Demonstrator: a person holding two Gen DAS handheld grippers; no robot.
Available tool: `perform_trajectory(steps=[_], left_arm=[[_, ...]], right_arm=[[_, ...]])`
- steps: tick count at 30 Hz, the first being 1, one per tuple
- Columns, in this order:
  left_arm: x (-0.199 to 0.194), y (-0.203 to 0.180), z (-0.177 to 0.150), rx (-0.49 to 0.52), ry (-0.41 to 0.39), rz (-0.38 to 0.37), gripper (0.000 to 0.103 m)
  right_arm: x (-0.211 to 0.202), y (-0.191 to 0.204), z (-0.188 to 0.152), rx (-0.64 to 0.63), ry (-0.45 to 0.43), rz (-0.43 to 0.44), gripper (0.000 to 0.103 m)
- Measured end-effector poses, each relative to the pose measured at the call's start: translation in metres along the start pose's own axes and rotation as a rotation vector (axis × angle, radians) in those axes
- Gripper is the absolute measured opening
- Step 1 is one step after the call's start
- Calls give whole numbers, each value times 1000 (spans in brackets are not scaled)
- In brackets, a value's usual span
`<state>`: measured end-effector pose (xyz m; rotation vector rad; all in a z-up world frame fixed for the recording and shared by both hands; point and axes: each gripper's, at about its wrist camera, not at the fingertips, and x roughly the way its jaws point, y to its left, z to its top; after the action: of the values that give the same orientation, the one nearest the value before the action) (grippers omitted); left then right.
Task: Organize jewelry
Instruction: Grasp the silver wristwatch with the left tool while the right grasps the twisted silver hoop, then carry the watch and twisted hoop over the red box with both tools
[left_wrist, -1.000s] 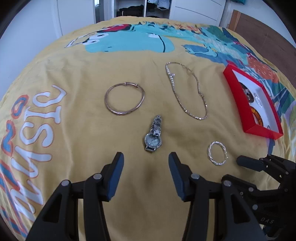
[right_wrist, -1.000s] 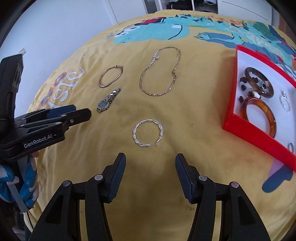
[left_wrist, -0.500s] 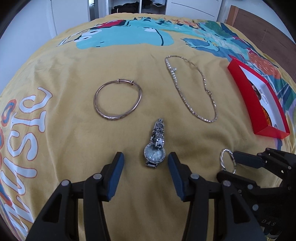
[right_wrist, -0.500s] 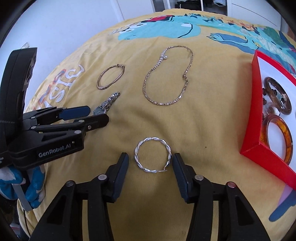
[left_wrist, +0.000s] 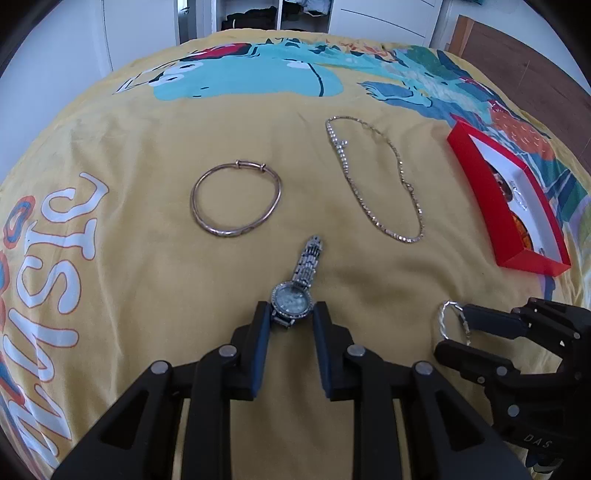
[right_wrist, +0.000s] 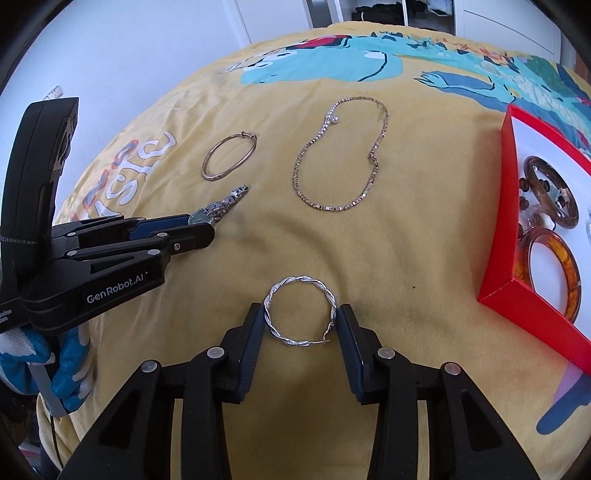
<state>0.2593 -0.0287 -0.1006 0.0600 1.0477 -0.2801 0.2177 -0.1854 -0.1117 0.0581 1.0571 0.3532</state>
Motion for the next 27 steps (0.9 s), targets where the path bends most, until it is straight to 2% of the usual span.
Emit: perform_trajectory(steps=[14, 27], left_arm=[[-40, -1, -8, -17, -45, -23, 22], [-114, -24, -1, 23, -148, -10, 22]], right_arm=[[-41, 8, -10, 1, -48, -9, 40], [-115, 24, -12, -11, -152, -49, 40]])
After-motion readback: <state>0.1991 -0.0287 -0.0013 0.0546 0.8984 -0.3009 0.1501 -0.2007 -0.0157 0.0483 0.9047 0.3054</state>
